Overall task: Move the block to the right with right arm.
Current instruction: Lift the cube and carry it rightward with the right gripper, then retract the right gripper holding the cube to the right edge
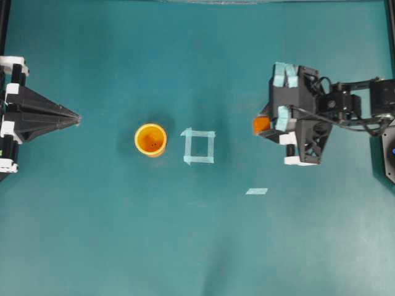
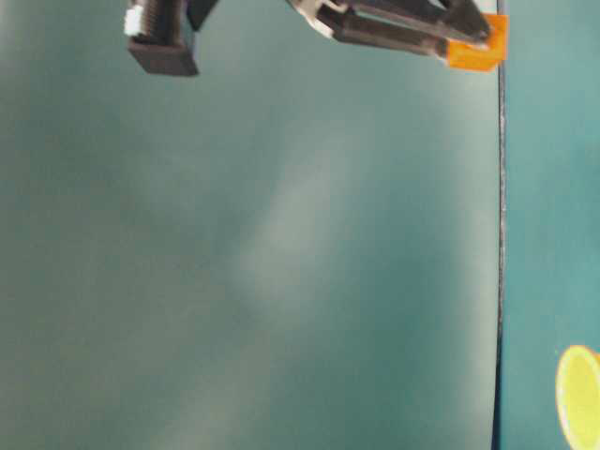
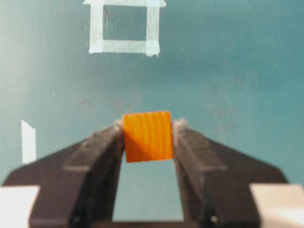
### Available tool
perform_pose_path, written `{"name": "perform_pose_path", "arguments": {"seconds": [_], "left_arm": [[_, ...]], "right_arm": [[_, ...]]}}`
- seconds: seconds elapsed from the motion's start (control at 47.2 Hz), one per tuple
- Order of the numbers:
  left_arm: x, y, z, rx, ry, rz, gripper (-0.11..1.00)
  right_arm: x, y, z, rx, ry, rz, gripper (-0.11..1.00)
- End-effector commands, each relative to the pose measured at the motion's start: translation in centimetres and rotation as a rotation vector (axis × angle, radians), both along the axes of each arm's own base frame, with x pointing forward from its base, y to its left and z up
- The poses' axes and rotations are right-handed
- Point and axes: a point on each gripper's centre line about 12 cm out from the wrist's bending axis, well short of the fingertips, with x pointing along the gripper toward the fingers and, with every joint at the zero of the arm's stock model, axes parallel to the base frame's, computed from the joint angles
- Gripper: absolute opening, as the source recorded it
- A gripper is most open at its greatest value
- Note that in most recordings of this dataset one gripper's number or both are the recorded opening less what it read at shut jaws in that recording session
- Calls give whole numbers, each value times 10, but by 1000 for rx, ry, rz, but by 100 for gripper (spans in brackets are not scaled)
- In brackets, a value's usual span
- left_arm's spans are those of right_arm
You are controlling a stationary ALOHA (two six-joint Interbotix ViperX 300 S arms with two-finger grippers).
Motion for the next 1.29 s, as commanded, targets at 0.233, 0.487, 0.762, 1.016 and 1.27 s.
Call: {"name": "perform_pose_path", "arguments": {"seconds": [0.233,0.487,0.762,1.016,1.27], "left_arm": [[3,0,13,1,-34,0,0],[3,0,12,1,-26,0,0],[3,0,12,3,-21,0,0],[3,0,12,3,-21,0,0],[3,0,12,1,-21,0,0]], "right_arm": [[-27,4,16,36,-46,-19,41],[-60,7,26,90,-63,-71,41],[-98,10,42,102,-40,-82,41],[-128,12,50,105,2,-84,41],[-148,14,48,115,33,-88,41]]}}
